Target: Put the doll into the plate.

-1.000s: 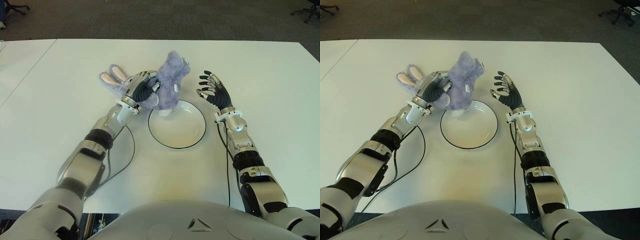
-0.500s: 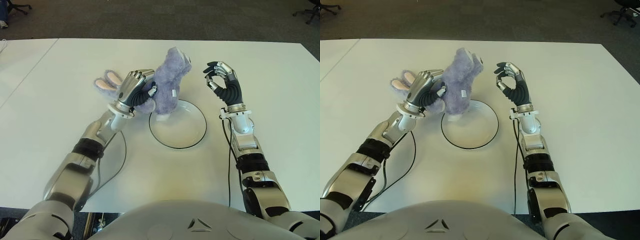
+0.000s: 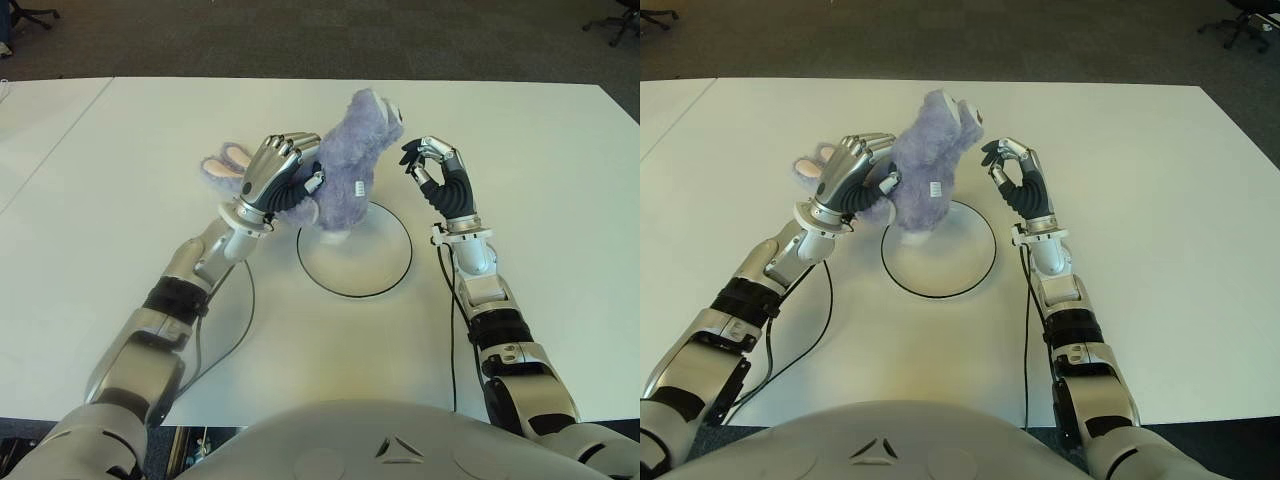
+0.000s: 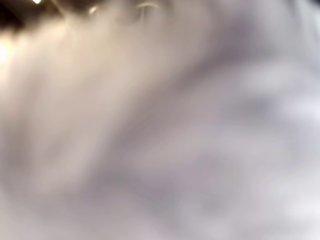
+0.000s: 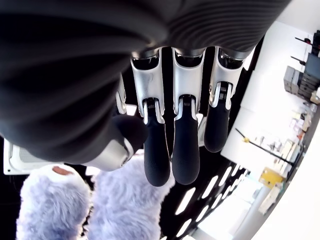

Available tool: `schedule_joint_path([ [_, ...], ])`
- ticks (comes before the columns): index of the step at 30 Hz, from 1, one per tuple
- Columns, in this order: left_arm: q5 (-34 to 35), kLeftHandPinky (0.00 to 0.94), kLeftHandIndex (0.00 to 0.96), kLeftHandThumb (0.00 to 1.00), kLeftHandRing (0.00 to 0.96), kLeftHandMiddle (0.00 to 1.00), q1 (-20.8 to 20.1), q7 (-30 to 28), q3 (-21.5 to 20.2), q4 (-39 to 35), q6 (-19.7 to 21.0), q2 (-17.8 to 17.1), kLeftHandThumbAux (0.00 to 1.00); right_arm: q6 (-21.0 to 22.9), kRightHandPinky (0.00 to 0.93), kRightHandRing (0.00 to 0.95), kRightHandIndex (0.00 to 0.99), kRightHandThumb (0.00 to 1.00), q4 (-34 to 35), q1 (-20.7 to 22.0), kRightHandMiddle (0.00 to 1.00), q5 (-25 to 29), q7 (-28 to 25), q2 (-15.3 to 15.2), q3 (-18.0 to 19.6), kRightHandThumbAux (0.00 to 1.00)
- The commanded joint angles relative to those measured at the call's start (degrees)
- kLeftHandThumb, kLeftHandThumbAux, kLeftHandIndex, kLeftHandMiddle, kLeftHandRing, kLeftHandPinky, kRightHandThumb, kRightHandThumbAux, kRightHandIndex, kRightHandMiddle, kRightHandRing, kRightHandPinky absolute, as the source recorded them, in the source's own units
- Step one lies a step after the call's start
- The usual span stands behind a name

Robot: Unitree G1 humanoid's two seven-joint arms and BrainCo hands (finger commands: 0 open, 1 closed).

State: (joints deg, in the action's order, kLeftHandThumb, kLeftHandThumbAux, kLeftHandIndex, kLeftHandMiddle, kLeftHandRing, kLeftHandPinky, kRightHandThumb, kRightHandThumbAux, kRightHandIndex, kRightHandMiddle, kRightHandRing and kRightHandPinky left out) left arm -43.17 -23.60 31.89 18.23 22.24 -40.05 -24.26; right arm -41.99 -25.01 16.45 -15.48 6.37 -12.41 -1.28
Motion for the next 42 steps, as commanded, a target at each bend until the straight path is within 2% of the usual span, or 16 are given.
schedule_joint_path([
  [1, 0.3, 0.857, 0.441, 0.72, 0.856, 0.86, -0.92, -1.61, -0.46, -0.31, -0.15, -0.04, 0.694, 0.06, 0.603, 0.573, 0.361, 0.827, 0.21, -1.0, 0.522, -0.26, 0.08, 0.35, -0.58, 0.694],
  [6, 1.2, 0.86, 0.442, 0.72, 0.86, 0.85, -2.28, -1.99, -0.24, 1.15, -2.12, 0.52, 0.695, 0.7, 0.605, 0.573, 0.362, 0.829, 0.64, -1.41, 0.521, -1.62, 1.33, 0.82, -0.85, 0.693],
  [12, 4.22, 0.857, 0.442, 0.72, 0.849, 0.837, -2.49, -5.25, -0.27, 1.87, -3.88, 1.1, 0.695, 1.32, 0.601, 0.569, 0.361, 0.829, 0.81, -1.71, 0.52, -1.64, 1.25, 0.92, -1.1, 0.693],
  [16, 2.22, 0.852, 0.441, 0.721, 0.86, 0.849, -3.21, -3.79, 0.01, 2.11, -4.01, 1.59, 0.694, 1.54, 0.585, 0.564, 0.361, 0.829, 0.73, -1.89, 0.521, -1.61, 1.27, 1.01, -1.24, 0.692],
  [26, 4.1, 0.85, 0.442, 0.724, 0.845, 0.838, -4.06, -7.25, 0.63, 2.42, -4.51, 3.28, 0.694, 1.94, 0.602, 0.561, 0.364, 0.83, 0.67, -2.32, 0.524, -3.47, 3.03, 1.28, -1.81, 0.69],
  [33, 7.95, 0.841, 0.442, 0.723, 0.833, 0.82, -3.88, -12.9, 0.97, 1.64, -4.86, 4.44, 0.695, 2.37, 0.608, 0.559, 0.362, 0.83, 0.52, -2.31, 0.521, -4.49, 4.39, 1.37, -2.27, 0.691],
  [42, 7.34, 0.848, 0.441, 0.722, 0.843, 0.838, -2.96, -13.99, 1.17, 0.37, -4.12, 6.11, 0.694, 4.12, 0.589, 0.555, 0.365, 0.829, 0.72, -2.45, 0.514, -3.32, 3.59, 1.42, -2.73, 0.691],
])
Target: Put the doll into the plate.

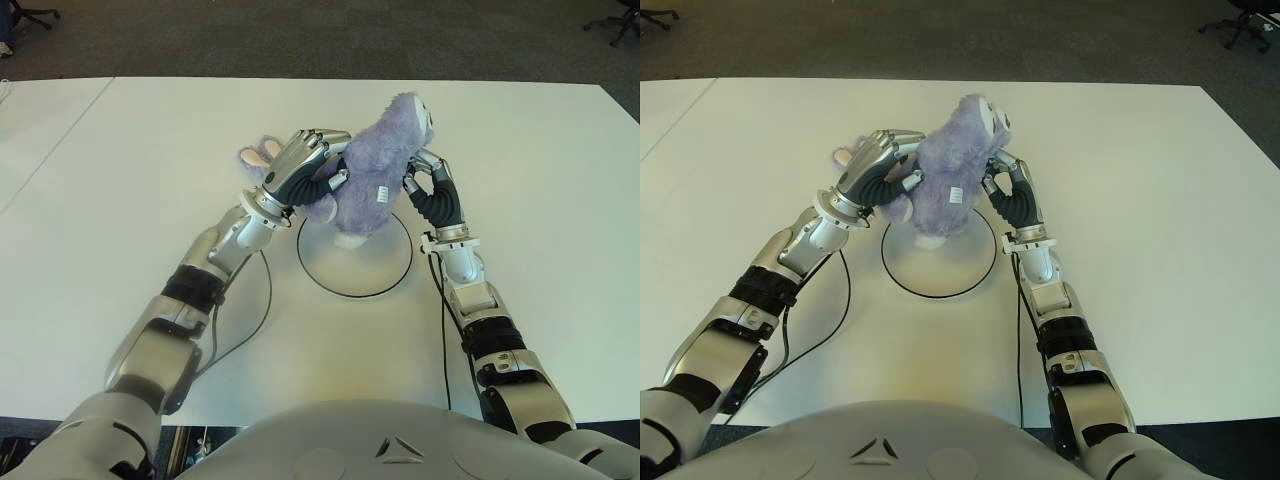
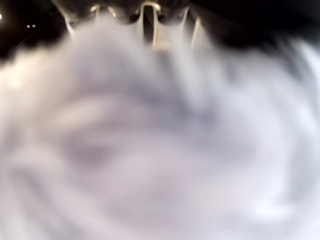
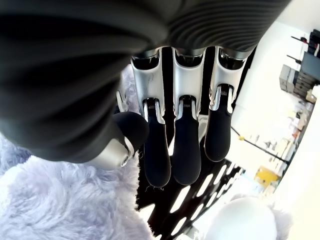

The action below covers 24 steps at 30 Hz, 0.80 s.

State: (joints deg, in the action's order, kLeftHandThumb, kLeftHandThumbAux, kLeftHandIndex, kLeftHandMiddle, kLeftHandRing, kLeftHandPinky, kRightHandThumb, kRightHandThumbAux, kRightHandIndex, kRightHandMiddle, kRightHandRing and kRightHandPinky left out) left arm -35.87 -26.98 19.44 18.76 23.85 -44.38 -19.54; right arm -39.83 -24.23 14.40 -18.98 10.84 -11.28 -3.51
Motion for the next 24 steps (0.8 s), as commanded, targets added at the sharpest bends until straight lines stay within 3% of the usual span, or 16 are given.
schedule_joint_path([
  [1, -0.02, 0.847, 0.442, 0.723, 0.843, 0.838, 0.55, -1.6, 0.69, -1.31, 0.31, 1.64, 0.694, 2.28, 0.583, 0.552, 0.365, 0.829, -0.02, -0.42, 0.512, 0.3, -1.0, 0.32, -0.52, 0.691],
  [5, -0.45, 0.849, 0.442, 0.724, 0.847, 0.839, 0.91, -1.6, 0.81, -1.56, 0.53, 2.43, 0.694, 3.06, 0.569, 0.546, 0.365, 0.828, 0.11, -0.51, 0.509, 0.68, -1.26, 0.5, -0.51, 0.692],
  [9, -0.36, 0.829, 0.442, 0.727, 0.835, 0.825, 1.39, -1.89, 0.89, -1.71, 0.53, 3.03, 0.693, 4.84, 0.479, 0.497, 0.361, 0.825, 0.47, -0.5, 0.499, 1.07, -1.37, 1.32, -0.58, 0.695],
  [10, -0.18, 0.825, 0.442, 0.727, 0.83, 0.818, 1.5, -2.14, 0.86, -1.82, 0.59, 3.09, 0.693, 5.36, 0.421, 0.45, 0.371, 0.824, 0.71, -0.57, 0.477, 1.23, -1.55, 1.45, -0.6, 0.695],
  [14, -0.78, 0.84, 0.441, 0.728, 0.84, 0.835, 3.22, -3.26, 0.86, -4.37, 2.63, 3.4, 0.693, 13.08, 0.347, 0.365, 0.384, 0.821, 4.76, -1.67, 0.45, 4.37, -6.94, 1.76, -1.04, 0.697],
  [15, -0.76, 0.844, 0.441, 0.727, 0.847, 0.85, 3.8, -3.72, 0.84, -5.22, 3.13, 3.41, 0.694, 15.29, 0.317, 0.323, 0.394, 0.715, 6.15, -2.03, 0.304, 5.09, -8.35, 1.75, -1.11, 0.722],
  [19, 0.4, 0.847, 0.44, 0.725, 0.848, 0.86, 7.34, -6.38, 1.26, -8.94, 5.14, 3.51, 0.695, 24.71, 0.271, 0.255, 0.396, 0.671, 11.07, -3.04, 0.188, 8.97, -13.93, 1.5, -0.71, 0.734],
  [24, 2.54, 0.851, 0.44, 0.724, 0.849, 0.862, 11.49, -9.69, 1.69, -12.47, 6.8, 3.76, 0.695, 31.92, 0.263, 0.229, 0.396, 0.666, 12.31, -3.07, 0.164, 13.28, -17.38, 1.54, 0.95, 0.737],
])
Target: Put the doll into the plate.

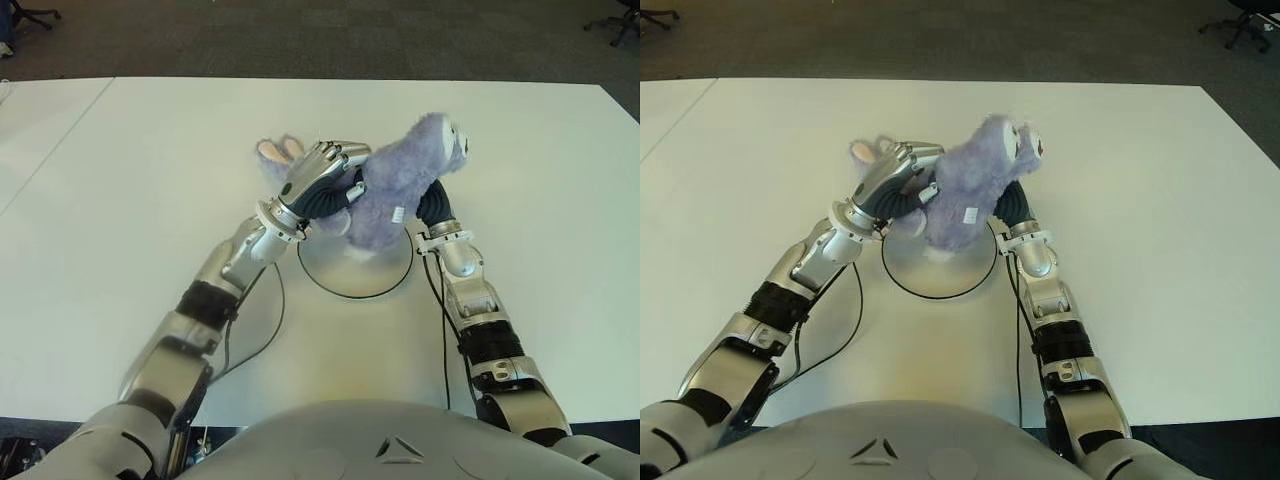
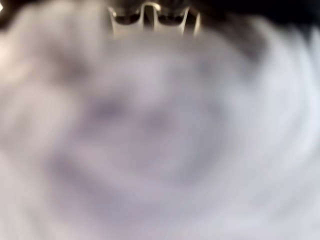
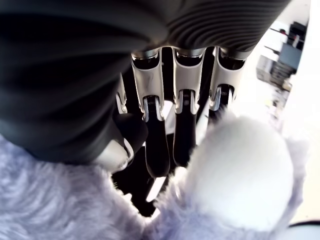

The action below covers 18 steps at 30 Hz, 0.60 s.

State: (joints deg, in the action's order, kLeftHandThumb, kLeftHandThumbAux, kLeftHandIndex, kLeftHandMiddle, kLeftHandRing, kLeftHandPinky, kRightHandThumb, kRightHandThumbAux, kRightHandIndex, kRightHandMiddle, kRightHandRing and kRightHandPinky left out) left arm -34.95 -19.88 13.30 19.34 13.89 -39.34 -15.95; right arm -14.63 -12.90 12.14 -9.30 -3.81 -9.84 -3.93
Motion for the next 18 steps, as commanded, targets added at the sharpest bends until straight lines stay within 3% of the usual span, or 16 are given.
schedule_joint_path([
  [1, 2.32, 0.851, 0.44, 0.725, 0.847, 0.857, 5.27, -4.35, 1.19, -3.2, 2.0, 0.24, 0.695, 7.85, 0.256, 0.219, 0.235, 0.462, 1.2, -0.83, 0.156, 4.21, -2.99, 0.28, 1.62, 0.74],
  [2, 3.23, 0.85, 0.44, 0.726, 0.845, 0.853, 6.19, -5.35, 1.31, -3.99, 2.38, 0.35, 0.695, 9.15, 0.252, 0.21, 0.11, 0.275, 1.67, -0.9, 0.149, 4.77, -3.14, 0.54, 1.81, 0.753],
  [3, 3.83, 0.848, 0.441, 0.727, 0.842, 0.849, 6.86, -6.1, 1.35, -4.65, 2.71, 0.43, 0.695, 10.11, 0.25, 0.205, 0.077, 0.22, 2.17, -1.01, 0.145, 5.12, -3.23, 0.69, 1.9, 0.76],
  [18, 7.9, 0.847, 0.441, 0.742, 0.83, 0.83, 14.6, -10.95, 1.0, -12.28, 4.31, 0.02, 0.693, 15.28, 0.252, 0.193, 0.078, 0.161, 3.85, -0.92, 0.137, 5.92, -2.68, 1.68, 2.67, 0.81],
])
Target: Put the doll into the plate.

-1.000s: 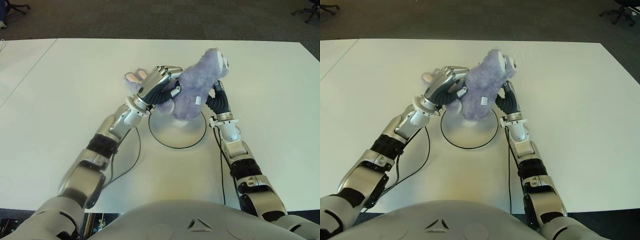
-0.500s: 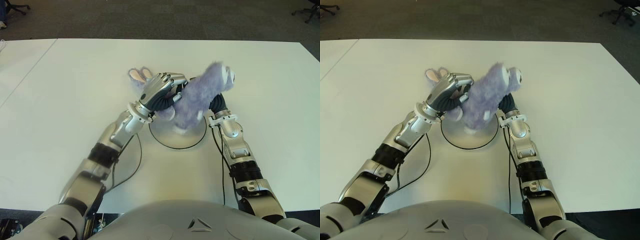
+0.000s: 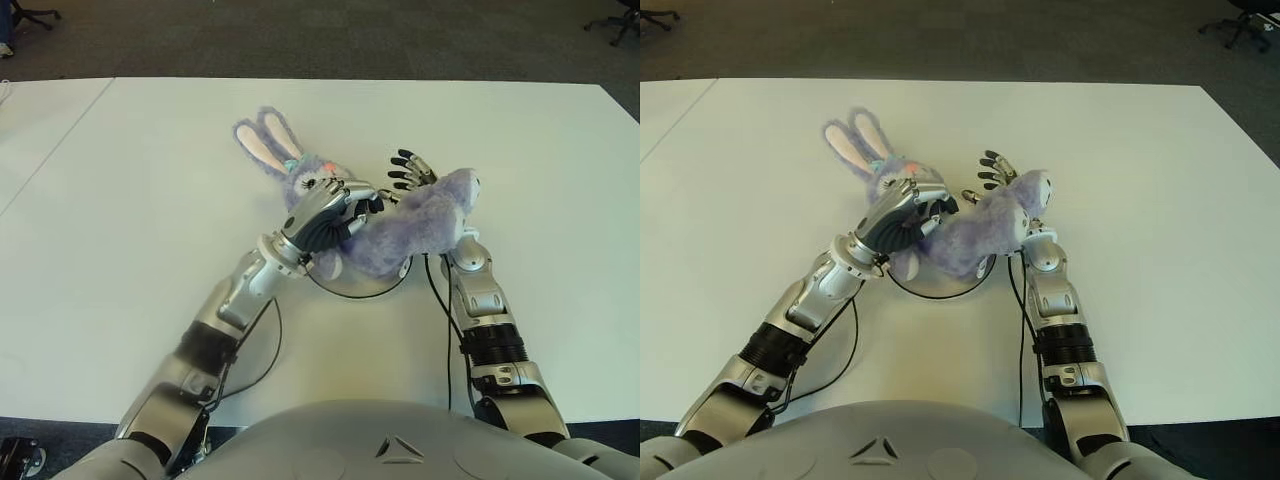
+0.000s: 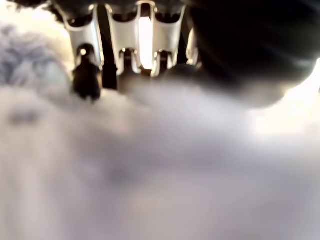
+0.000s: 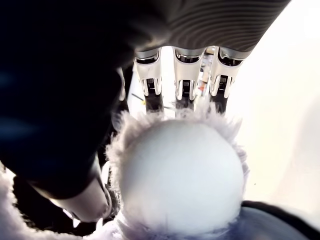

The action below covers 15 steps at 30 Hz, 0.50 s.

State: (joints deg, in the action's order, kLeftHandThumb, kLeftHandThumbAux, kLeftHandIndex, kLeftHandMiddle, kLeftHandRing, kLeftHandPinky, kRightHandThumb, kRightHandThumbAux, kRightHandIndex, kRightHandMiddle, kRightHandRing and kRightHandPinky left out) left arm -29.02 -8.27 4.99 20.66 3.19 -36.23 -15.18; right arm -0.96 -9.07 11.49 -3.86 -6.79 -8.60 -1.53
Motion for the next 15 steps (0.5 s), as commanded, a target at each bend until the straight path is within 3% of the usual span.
schedule_joint_path([
  [1, 2.49, 0.847, 0.441, 0.742, 0.828, 0.826, 3.33, -3.03, -0.43, -1.94, 1.39, -0.74, 0.693, 1.73, 0.256, 0.195, 0.077, 0.159, 0.09, -0.28, 0.137, 0.48, 0.31, 0.48, 0.31, 0.81],
  [12, 4.78, 0.854, 0.44, 0.741, 0.822, 0.805, 8.71, -3.96, -1.6, -3.97, 3.47, 0.14, 0.693, 3.31, 0.248, 0.189, 0.076, 0.195, 0.9, -0.35, 0.126, 0.99, 0.59, 0.69, 1.45, 0.811],
  [14, 5.39, 0.836, 0.44, 0.741, 0.81, 0.785, 9.79, -3.54, -1.71, -3.28, 2.84, 0.41, 0.69, 3.42, 0.241, 0.183, 0.081, 0.203, 1.01, -0.35, 0.121, 1.09, 0.61, 0.59, 1.73, 0.811],
  [15, 5.69, 0.744, 0.431, 0.732, 0.749, 0.723, 10.11, -3.38, -1.77, -2.98, 2.54, 0.59, 0.686, 3.41, 0.237, 0.179, 0.084, 0.204, 1.03, -0.35, 0.119, 1.11, 0.6, 0.51, 1.86, 0.806],
])
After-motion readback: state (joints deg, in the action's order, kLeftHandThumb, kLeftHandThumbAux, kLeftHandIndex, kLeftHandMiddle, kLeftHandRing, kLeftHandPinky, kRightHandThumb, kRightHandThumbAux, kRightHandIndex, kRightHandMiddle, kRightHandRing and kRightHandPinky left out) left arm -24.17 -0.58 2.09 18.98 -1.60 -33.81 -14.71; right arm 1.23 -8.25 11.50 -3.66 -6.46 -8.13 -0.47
